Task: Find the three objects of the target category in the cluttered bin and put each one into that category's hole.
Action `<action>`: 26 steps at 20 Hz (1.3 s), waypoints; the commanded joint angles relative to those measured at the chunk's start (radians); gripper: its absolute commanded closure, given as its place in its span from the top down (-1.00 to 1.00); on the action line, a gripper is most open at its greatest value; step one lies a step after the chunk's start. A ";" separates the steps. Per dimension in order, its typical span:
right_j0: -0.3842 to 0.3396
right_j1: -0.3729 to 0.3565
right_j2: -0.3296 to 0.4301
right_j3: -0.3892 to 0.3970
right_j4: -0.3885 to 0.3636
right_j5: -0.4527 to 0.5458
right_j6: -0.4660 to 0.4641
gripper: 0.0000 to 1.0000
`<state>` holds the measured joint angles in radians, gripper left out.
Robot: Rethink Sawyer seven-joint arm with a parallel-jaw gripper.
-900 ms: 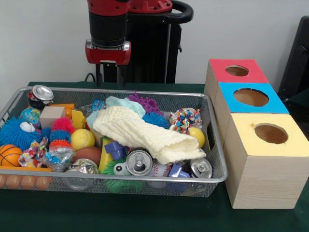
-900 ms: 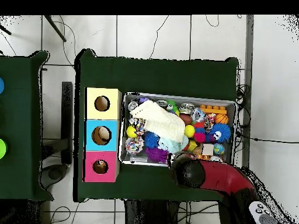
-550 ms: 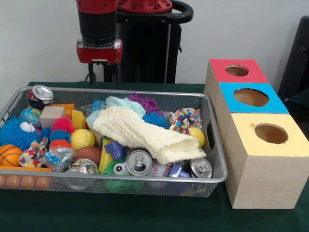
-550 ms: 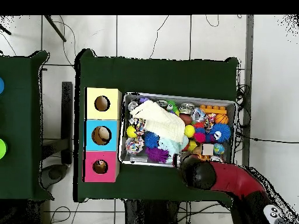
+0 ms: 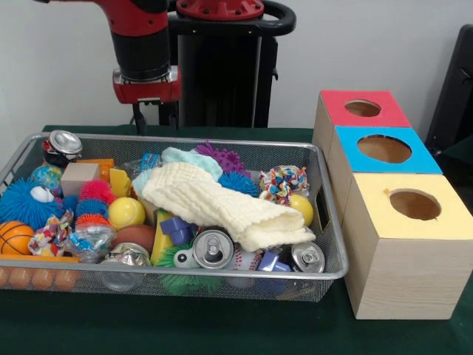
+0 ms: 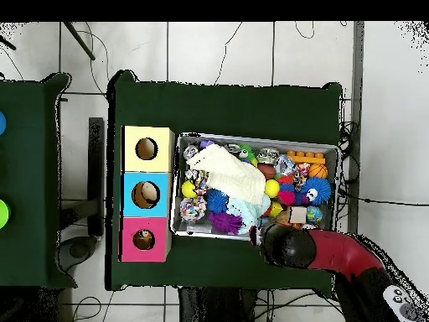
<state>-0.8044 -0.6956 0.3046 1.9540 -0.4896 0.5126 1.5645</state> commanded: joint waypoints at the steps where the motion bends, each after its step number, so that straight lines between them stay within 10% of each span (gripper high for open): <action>1: -0.025 0.096 0.128 -0.156 -0.074 0.118 -0.229 1.00; 26: -0.037 0.213 0.167 -0.295 -0.128 0.199 -0.204 1.00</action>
<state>-0.8282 -0.5403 0.4060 1.7882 -0.5450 0.6456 1.5645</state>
